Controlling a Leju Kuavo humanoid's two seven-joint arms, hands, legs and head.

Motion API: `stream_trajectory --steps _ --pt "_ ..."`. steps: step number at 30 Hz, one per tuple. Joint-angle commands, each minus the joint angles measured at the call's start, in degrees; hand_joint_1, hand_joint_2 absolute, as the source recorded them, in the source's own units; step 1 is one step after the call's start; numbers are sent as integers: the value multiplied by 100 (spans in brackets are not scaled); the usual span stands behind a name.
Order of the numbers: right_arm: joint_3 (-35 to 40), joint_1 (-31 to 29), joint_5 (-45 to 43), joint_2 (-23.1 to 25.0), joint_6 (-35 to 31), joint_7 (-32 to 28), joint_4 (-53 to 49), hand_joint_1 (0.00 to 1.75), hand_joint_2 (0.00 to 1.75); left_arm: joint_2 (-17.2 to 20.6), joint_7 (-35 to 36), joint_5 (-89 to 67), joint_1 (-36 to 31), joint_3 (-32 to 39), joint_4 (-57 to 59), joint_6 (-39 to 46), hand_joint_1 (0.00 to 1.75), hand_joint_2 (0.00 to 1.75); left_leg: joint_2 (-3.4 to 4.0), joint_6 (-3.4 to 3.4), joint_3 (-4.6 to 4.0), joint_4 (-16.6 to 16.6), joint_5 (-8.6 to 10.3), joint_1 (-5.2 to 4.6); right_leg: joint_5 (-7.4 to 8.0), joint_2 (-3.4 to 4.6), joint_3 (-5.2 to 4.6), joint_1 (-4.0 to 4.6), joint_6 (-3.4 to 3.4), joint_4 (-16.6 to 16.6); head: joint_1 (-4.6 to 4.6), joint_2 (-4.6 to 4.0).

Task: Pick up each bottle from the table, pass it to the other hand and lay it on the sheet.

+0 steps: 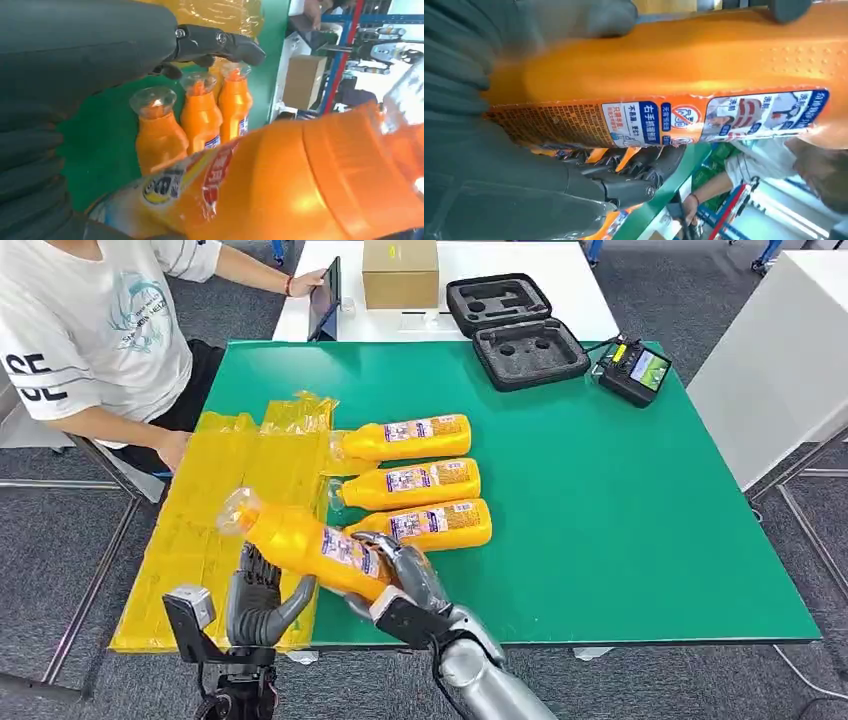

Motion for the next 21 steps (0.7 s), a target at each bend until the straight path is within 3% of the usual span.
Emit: stream_trajectory --steps 1,9,21 --pt "400 -324 24 26 356 128 951 175 175 112 -1 103 -199 -208 94 -250 0 175 -5 -6 20 -5 -5 3 -5 1 21 3 -4 -6 0 0" --pt "411 -381 73 72 392 173 1135 175 175 151 14 100 -55 -373 -230 -445 0 175 -3 -4 9 -2 -4 4 -3 1 12 4 -3 -5 2 0" --pt "597 -521 280 215 405 285 1255 175 175 81 102 122 -542 -269 131 -419 2 175 -11 -4 4 -3 2 1 -2 -7 5 1 -2 -2 0 0"
